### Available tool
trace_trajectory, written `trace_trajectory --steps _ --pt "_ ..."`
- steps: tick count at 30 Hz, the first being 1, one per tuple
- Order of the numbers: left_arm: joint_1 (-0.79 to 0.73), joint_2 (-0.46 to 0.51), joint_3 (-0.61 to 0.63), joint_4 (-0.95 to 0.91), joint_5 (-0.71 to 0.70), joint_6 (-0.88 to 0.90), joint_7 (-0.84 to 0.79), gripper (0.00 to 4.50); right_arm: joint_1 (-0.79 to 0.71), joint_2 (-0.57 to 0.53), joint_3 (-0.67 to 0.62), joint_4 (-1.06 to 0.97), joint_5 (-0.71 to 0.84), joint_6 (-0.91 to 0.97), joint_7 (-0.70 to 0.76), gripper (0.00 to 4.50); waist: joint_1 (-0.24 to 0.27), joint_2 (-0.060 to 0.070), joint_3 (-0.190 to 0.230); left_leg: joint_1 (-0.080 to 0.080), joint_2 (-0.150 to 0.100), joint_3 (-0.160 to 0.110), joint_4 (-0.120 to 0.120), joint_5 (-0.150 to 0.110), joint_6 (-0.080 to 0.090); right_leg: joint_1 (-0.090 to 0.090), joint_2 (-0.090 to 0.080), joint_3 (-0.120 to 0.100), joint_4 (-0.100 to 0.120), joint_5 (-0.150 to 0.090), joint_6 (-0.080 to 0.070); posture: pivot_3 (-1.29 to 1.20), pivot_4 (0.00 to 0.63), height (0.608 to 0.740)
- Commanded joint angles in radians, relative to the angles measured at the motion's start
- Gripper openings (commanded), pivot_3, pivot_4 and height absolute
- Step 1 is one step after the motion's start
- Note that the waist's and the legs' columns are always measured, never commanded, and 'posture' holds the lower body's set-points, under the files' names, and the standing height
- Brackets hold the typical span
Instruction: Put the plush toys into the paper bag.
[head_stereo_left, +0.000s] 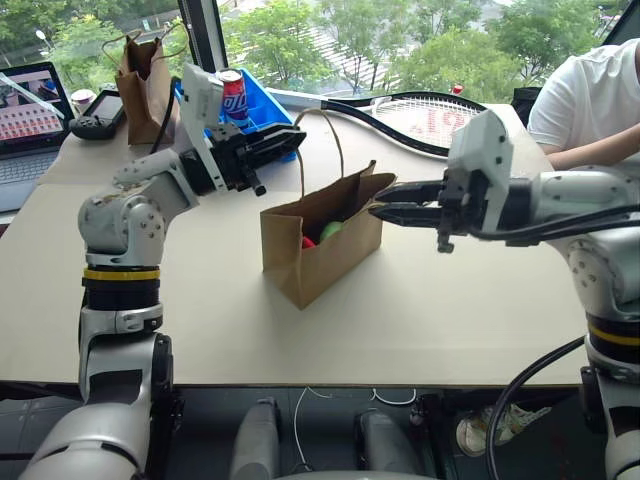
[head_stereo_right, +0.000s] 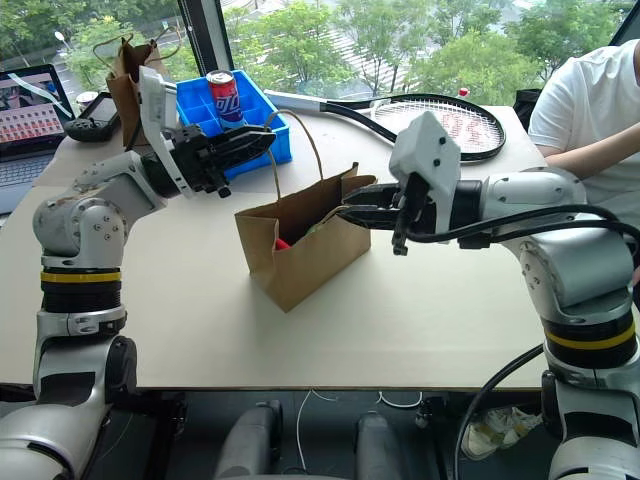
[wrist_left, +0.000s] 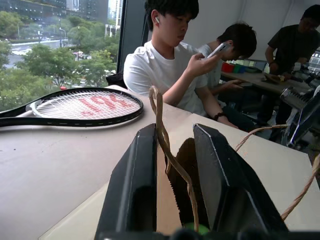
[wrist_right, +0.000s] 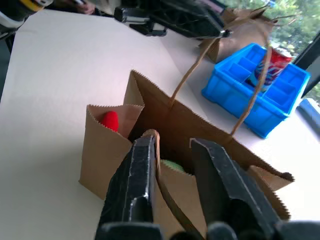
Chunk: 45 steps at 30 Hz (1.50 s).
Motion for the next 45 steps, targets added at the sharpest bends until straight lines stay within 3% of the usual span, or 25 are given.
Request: trace_trajectory --steps 1,4,5,10,15,22,30,45 --pt "-0.006 0.065 0.076 -0.033 -0.061 0.008 -0.047 2.8 -0.037 -0.04 -0.178 0.041 0.111 0.048 -0.019 2.88 0.0 0.0 0.0 0.0 0.0 0.0 0.0 0.0 0.0 0.0 0.0 0.0 0.0 0.0 0.0 0.0 0.15 0.74" --pt "0.047 0.127 0.104 -0.061 -0.085 0.007 -0.103 3.89 -0.002 -0.097 -0.263 0.062 0.175 0.109 -0.011 3.92 0.002 0.0 0.0 0.0 0.0 0.0 0.0 0.0 0.0 0.0 0.0 0.0 0.0 0.0 -0.001 0.0 0.15 0.74" --pt "0.084 0.155 0.102 -0.075 -0.078 0.001 -0.13 4.34 0.033 -0.128 -0.282 0.059 0.199 0.148 0.006 3.95 0.002 0.0 0.0 0.0 0.0 0.0 0.0 0.0 0.0 0.0 0.0 0.0 -0.001 -0.001 -0.001 0.0 0.15 0.74" --pt "0.314 0.266 0.072 -0.181 -0.094 -0.001 -0.296 4.46 0.257 -0.205 -0.318 -0.017 0.24 0.207 0.029 3.95 0.0 0.0 0.0 0.001 0.0 0.0 -0.002 -0.001 -0.001 0.0 -0.001 0.0 -0.001 -0.004 -0.007 0.0 0.15 0.74" --pt "0.41 0.233 0.051 -0.222 -0.051 -0.078 -0.287 4.5 0.381 -0.138 -0.24 -0.079 0.19 0.159 -0.062 2.52 0.0 0.0 0.0 0.001 0.001 0.0 0.0 -0.005 -0.008 0.0 -0.001 0.0 0.0 -0.003 -0.01 0.0 0.15 0.74" --pt "0.446 0.143 -0.049 -0.257 0.031 -0.126 -0.177 4.5 0.391 0.026 -0.01 -0.128 0.029 0.048 -0.218 0.16 0.0 0.0 0.0 0.002 0.0 0.001 0.001 -0.005 -0.008 0.0 -0.001 0.0 0.0 -0.005 -0.006 0.0 0.15 0.74" --pt "0.442 0.075 -0.086 -0.302 0.004 -0.09 -0.116 4.5 0.347 0.226 0.132 -0.134 -0.042 0.001 -0.339 0.08 0.001 0.0 0.0 0.001 0.0 0.001 0.001 0.0 0.0 0.001 -0.001 0.0 0.0 -0.003 -0.009 0.0 0.15 0.74" --pt "0.467 0.069 -0.124 -0.375 -0.03 -0.049 -0.129 4.5 0.295 0.449 0.297 -0.044 -0.187 -0.055 -0.447 0.08 -0.003 0.0 0.0 0.001 0.001 0.0 0.001 -0.002 -0.004 0.001 0.0 -0.001 0.0 -0.003 -0.01 0.0 0.15 0.74"
